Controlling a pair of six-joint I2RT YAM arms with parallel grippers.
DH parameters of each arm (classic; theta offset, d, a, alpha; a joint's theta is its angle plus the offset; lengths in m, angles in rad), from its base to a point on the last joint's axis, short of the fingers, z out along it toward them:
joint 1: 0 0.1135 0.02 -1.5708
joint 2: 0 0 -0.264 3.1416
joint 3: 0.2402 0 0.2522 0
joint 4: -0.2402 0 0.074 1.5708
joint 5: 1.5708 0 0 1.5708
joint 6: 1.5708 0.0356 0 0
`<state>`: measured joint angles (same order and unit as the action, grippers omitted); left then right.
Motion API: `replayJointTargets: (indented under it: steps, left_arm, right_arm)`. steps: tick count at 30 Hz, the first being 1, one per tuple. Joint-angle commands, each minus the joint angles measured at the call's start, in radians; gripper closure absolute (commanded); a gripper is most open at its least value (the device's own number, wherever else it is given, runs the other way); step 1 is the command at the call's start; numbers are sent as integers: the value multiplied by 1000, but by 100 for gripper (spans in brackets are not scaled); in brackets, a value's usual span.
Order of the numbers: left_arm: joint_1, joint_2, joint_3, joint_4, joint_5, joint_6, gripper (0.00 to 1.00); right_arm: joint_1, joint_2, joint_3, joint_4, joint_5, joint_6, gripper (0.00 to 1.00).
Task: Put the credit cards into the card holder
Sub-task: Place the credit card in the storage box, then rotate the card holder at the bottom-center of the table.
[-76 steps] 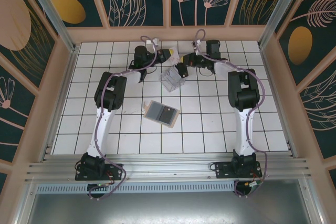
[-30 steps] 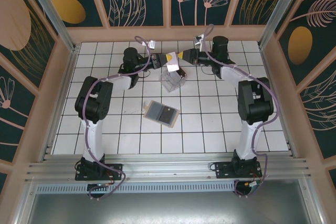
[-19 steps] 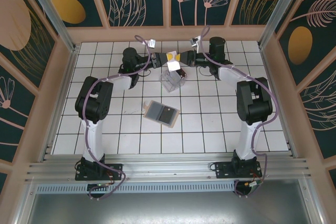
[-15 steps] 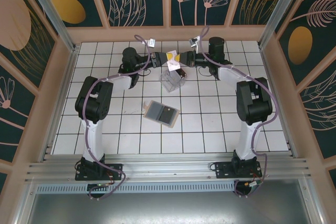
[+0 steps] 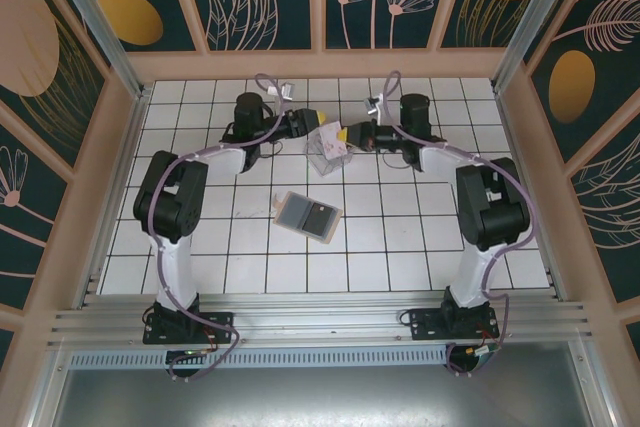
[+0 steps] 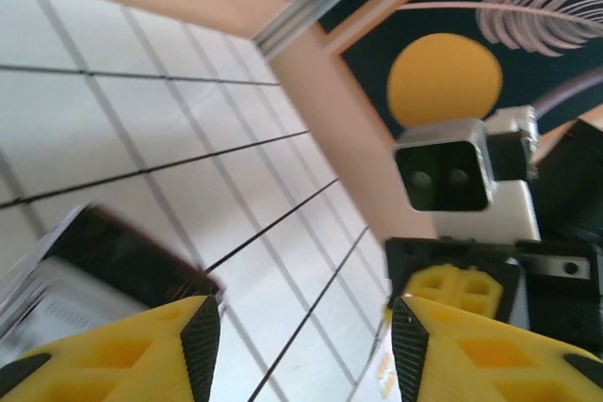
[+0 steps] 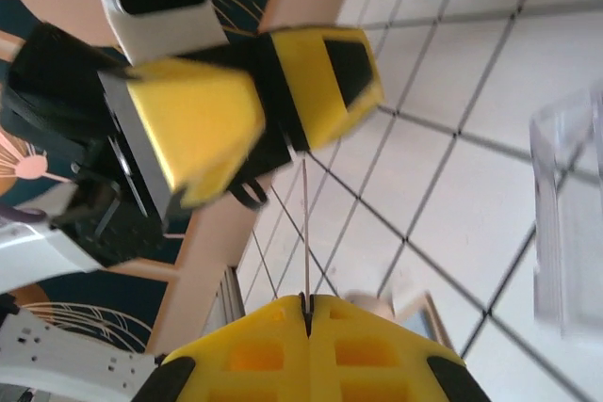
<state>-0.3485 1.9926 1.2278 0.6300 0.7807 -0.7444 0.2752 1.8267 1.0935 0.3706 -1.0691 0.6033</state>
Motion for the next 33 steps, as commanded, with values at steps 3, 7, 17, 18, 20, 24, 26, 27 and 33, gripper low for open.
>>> replayJointTargets:
  steps: [3,7,17,18,20,24,26,27,33]
  left_arm:
    - [21,-165,-127,-344,-199,218,48]
    - [22,-272,-227,-510,-306,294,49]
    - [20,-353,-458,-561,-342,302,57]
    - [19,-358,-475,-553,-342,295,58]
    - [11,-359,-504,-546,-332,289,64]
    - [-20,-356,-541,-560,-344,289,69]
    - [-41,-356,-550,-573,-361,290,68]
    - [-48,-356,-555,-575,-365,290,69]
    - [-74,-384,-602,-520,-351,220,99]
  right_arm:
    - [102,-131,-198,17,76,65,100]
    - [189,-154,-337,75,150,167,100]
    - [231,-105,-435,146,259,284,100]
    - [236,-101,-429,144,268,286,100]
    - [245,-91,-410,113,295,273,100]
    - [248,-85,-405,92,329,261,100]
    - [246,-84,-401,83,330,251,100]
    - [246,-82,-399,78,328,248,100]
    - [246,-98,-389,0,342,203,100]
